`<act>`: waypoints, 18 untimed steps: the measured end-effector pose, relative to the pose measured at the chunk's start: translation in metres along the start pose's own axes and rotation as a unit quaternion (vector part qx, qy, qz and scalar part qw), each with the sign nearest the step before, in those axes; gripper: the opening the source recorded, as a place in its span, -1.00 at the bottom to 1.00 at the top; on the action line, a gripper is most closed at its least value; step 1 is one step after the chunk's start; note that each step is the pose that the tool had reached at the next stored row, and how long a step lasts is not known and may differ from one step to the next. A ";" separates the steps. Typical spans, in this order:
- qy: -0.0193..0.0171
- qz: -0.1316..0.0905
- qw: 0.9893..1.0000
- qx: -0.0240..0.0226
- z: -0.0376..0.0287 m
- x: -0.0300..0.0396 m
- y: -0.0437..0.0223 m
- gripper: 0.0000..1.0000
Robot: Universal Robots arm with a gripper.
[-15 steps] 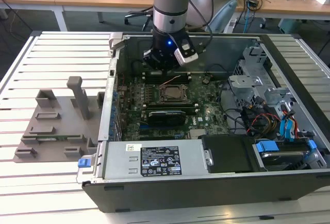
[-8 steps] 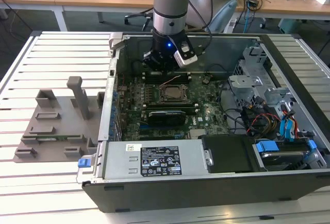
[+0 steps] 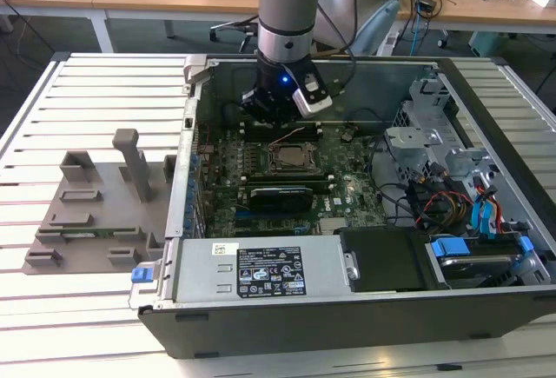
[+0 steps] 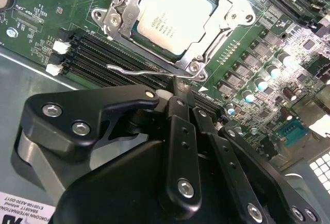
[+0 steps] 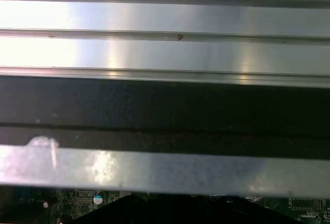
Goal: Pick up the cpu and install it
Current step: 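Install the first cpu locking lever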
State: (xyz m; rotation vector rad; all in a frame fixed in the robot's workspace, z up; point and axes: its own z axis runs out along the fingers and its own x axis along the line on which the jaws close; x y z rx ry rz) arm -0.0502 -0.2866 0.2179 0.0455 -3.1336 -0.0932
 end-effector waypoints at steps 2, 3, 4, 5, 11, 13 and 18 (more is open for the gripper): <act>0.000 -0.002 1.000 0.000 0.0006 -0.0010 0.0005 -0.79; 0.000 -0.002 1.000 0.000 0.0008 -0.0016 0.0007 -0.79; 0.000 -0.003 1.000 0.000 0.0010 -0.0021 0.0010 -0.79; 0.000 -0.004 1.000 0.000 0.0014 -0.0031 0.0013 -0.79; 0.001 -0.009 1.000 0.000 0.0033 -0.0112 0.0018 -0.79; 0.001 -0.009 1.000 0.000 0.0037 -0.0129 0.0018 -0.79; 0.001 -0.009 1.000 0.000 0.0051 -0.0209 0.0014 -0.79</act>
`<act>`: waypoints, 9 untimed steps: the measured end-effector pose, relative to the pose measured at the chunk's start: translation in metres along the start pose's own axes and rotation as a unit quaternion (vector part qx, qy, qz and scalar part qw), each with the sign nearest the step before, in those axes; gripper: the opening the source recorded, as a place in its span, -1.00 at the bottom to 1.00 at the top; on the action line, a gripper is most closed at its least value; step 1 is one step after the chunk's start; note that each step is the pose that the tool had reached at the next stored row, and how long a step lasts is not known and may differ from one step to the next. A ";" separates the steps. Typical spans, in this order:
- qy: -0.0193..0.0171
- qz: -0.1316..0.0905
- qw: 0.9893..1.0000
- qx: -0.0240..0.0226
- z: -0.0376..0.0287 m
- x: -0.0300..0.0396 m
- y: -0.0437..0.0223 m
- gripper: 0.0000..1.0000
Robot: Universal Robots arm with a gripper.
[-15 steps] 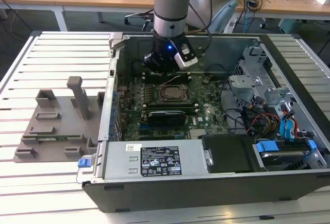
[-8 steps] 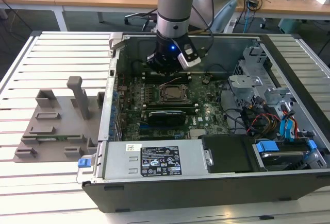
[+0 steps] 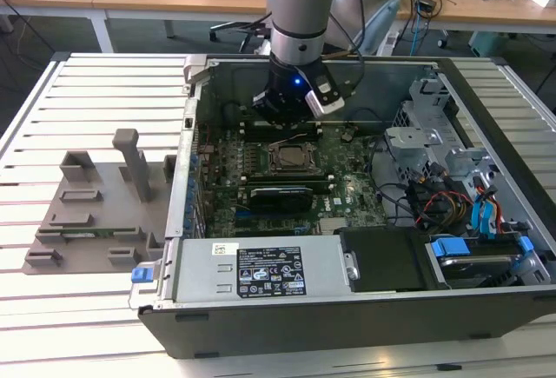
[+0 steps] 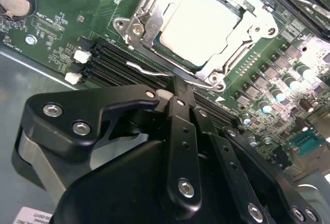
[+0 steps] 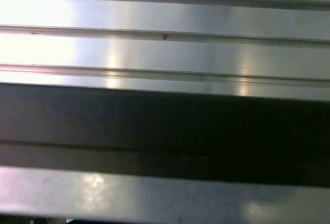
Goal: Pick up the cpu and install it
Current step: 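Install the first cpu locking lever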
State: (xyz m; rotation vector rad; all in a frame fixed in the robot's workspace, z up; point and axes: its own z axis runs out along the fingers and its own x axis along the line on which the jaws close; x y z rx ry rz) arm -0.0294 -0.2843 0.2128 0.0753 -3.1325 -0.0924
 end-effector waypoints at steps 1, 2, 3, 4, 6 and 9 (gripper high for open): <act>0.000 0.000 1.000 0.000 0.0034 -0.0134 -0.0008 -0.79; 0.000 0.000 1.000 0.000 0.0067 -0.0180 -0.0012 -0.79; 0.000 0.000 1.000 -0.001 0.0114 -0.0210 -0.0026 -0.79; 0.001 0.000 1.000 0.001 0.0112 -0.0206 -0.0042 -0.79; 0.001 -0.001 1.000 0.007 -0.0017 -0.0206 -0.0039 -0.79; 0.001 -0.001 1.000 0.015 -0.0026 -0.0204 -0.0069 -0.79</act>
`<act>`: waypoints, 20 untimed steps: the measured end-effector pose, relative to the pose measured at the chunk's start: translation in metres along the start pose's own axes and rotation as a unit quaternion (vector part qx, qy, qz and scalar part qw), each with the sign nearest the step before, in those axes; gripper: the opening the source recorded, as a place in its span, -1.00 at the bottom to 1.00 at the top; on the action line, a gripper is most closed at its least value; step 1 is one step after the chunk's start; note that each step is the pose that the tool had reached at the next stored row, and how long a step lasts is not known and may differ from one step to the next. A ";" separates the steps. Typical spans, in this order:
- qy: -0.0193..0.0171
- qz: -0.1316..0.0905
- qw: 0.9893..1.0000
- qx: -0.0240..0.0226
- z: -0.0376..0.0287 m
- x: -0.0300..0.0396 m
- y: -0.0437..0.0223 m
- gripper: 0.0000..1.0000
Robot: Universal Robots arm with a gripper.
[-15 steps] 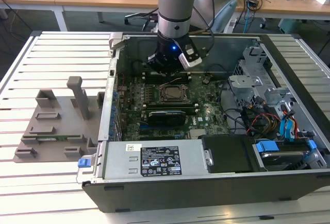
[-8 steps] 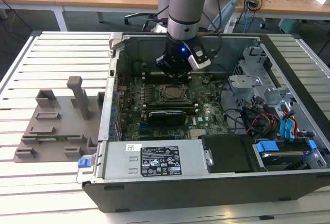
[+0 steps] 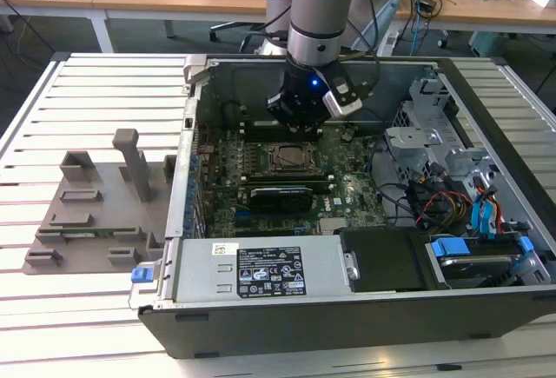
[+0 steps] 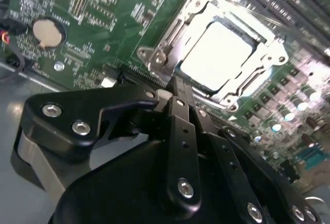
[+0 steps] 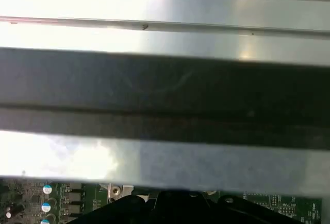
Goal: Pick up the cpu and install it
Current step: 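Install the first cpu locking lever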
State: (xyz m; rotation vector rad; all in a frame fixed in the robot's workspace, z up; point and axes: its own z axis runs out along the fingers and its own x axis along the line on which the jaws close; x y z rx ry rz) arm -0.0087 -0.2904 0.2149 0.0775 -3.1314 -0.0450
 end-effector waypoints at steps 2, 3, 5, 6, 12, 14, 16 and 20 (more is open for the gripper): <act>0.000 0.000 1.000 0.006 -0.0003 0.0001 -0.0031 -0.79; 0.000 0.000 1.000 0.008 -0.0004 0.0002 -0.0043 -0.79; 0.001 0.000 1.000 0.012 -0.0006 0.0004 -0.0076 -0.79; 0.001 0.000 1.000 0.013 -0.0007 0.0005 -0.0100 -0.79; 0.001 0.000 1.000 0.013 -0.0069 0.0008 -0.0151 -0.79; 0.001 0.000 1.000 0.013 -0.0106 0.0008 -0.0150 -0.79; 0.001 0.000 1.000 0.014 -0.0154 0.0009 -0.0149 -0.79; 0.001 0.000 1.000 0.015 -0.0229 0.0009 -0.0146 -0.79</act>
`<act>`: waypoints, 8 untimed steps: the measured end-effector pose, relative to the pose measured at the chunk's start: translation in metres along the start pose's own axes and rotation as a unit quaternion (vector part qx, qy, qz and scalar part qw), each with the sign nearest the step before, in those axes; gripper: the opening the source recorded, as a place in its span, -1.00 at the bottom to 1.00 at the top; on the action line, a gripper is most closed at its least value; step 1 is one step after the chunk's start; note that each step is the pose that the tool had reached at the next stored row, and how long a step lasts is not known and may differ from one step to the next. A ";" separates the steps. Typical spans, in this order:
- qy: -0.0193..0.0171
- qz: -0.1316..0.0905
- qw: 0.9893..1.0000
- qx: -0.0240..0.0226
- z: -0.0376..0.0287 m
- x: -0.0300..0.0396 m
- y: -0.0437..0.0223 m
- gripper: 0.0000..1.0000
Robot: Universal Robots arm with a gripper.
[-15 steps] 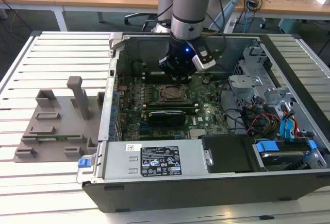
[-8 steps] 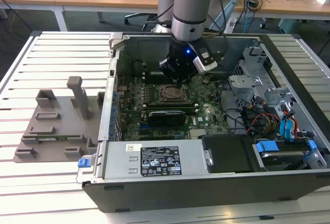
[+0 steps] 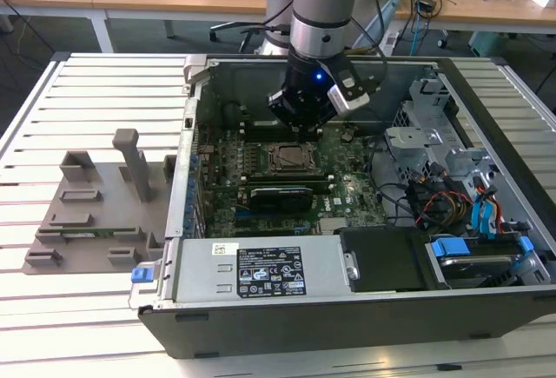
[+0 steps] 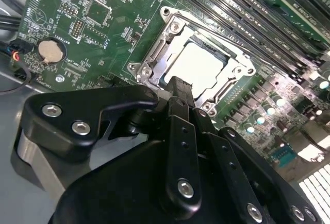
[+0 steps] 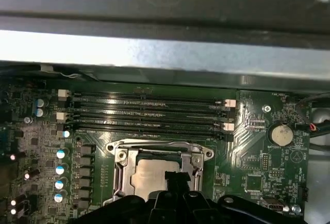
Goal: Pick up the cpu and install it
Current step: 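Install the first cpu locking lever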
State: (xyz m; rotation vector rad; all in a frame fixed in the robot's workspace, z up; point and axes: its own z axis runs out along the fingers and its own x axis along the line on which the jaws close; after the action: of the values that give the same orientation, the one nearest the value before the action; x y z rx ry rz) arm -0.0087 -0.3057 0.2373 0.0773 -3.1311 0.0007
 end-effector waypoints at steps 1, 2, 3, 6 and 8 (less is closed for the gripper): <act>0.000 0.000 1.000 0.000 -0.0014 0.0000 0.0000 -0.79; 0.000 0.000 1.000 0.001 -0.0043 0.0000 0.0000 -0.79; 0.000 0.000 1.000 0.001 -0.0061 0.0001 0.0000 -0.79; 0.000 0.000 1.000 0.002 -0.0126 0.0001 0.0000 -0.79; 0.000 0.000 1.000 0.003 -0.0165 0.0002 0.0000 -0.79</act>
State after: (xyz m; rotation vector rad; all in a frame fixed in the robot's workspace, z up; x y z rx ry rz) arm -0.0087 -0.3057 0.2538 0.0773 -3.1309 0.0090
